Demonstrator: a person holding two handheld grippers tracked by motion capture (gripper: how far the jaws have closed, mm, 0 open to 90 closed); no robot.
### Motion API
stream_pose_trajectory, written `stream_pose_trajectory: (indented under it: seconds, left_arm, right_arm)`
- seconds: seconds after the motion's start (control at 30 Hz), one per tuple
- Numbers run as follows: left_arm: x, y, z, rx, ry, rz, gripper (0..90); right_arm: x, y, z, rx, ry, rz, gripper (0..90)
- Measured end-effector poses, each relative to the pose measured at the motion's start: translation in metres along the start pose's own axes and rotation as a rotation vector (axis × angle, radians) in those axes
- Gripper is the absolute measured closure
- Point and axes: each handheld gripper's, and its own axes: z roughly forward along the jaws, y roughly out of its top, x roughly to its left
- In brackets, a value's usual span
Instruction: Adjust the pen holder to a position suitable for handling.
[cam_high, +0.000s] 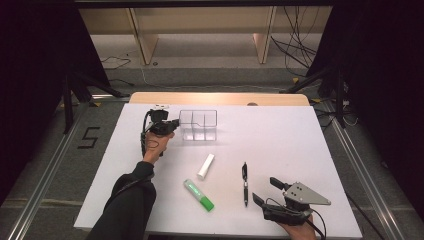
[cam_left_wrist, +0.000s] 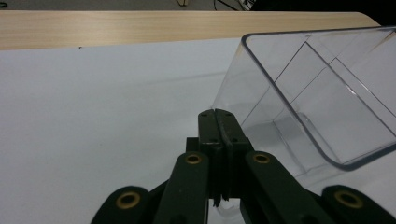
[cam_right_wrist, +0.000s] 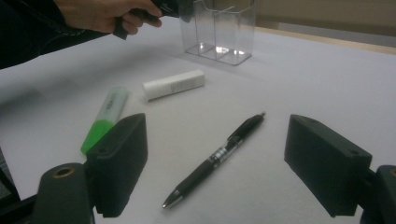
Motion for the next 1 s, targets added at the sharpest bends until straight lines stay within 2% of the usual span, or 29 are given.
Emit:
stream_pose_trajectory:
  seconds: [0.1,0.27,0.43,0.73,1.0]
  left_arm:
    - [-0.004,0.000,0.002,0.001,0.002,0.007,89.5]
    - [-0.013,0.001,0.007,-0.002,-0.001,-0.011,89.5]
    - [-0.021,0.003,0.011,0.007,-0.003,0.015,89.5]
    - [-0.034,0.007,0.018,0.010,-0.013,0.023,89.5]
    - [-0.046,0.010,0.025,0.006,-0.022,0.014,89.5]
  right_arm:
    - [0.000,0.000,0.001,0.001,0.000,0.000,22.4]
    - [0.001,0.000,0.002,0.007,0.001,-0.005,22.4]
    - [0.001,0.000,0.001,0.003,0.000,0.000,22.4]
    - [0.000,0.000,0.001,0.010,0.002,-0.001,22.5]
    - [0.000,-0.001,0.000,0.007,0.000,0.002,22.5]
